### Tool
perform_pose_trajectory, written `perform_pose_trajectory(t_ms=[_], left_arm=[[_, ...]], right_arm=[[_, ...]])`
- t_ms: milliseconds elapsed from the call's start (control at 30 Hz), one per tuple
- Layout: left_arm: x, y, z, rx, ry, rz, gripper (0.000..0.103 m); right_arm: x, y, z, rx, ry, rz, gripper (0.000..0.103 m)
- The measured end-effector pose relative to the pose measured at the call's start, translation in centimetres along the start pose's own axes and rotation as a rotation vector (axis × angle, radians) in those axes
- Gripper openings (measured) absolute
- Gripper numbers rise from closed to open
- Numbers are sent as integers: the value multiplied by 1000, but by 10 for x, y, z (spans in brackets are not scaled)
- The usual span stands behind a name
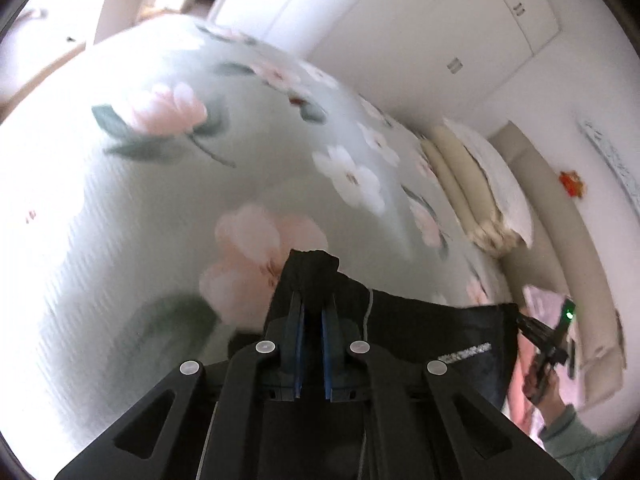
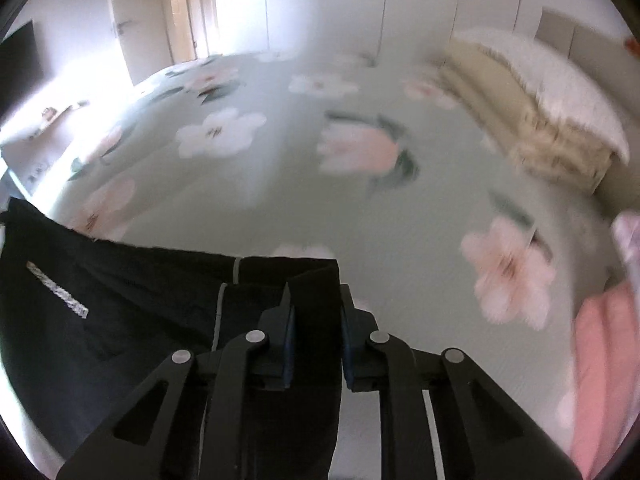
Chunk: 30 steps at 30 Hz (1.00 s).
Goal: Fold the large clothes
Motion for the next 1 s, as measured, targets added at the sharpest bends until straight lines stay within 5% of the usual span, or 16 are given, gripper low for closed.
perform_pose_trajectory(t_ms=[133,233,367,433,500,567,667,767,1000], left_arm=[[-10,-30,52,132,-112,-54,7],[-35,-48,92,186,-211,-80,8],[-42,-58,102,184,-190,-116,19],[-41,-65,101,225,-192,-130,53],[-39,-73,89,243,-165,-154,60],[-34,-77,73,233,-134,-170,59],[-23,-84,34,356,-49,-144,59],[-17,-94,3,369,-7,-188,55],[-60,27,-40,193,-23,54,56]], right_arm=[[-1,-8,59,-39,-102,13,20],[-32,-19,112,-13,-261,33,20],[-53,-31,138,-18,-329,17,22],[-51,-26,139,-12,-353,60,24],[-50,-18,139,8,-376,104,35],[-49,-6,131,9,-379,156,51],[-43,17,99,36,-317,253,52],[-41,29,53,48,-241,319,57],[-58,-51,-44,225,-178,186,57]])
Point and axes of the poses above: each gripper's, at about its wrist camera, not at the fingertips, and z roughly the way its jaws point, y to its right, x to its top, the point moved 4 cm from there along z, roughly the way its jaws point, and after that the axes turned 2 degrees about x, right-handed, at the moved point
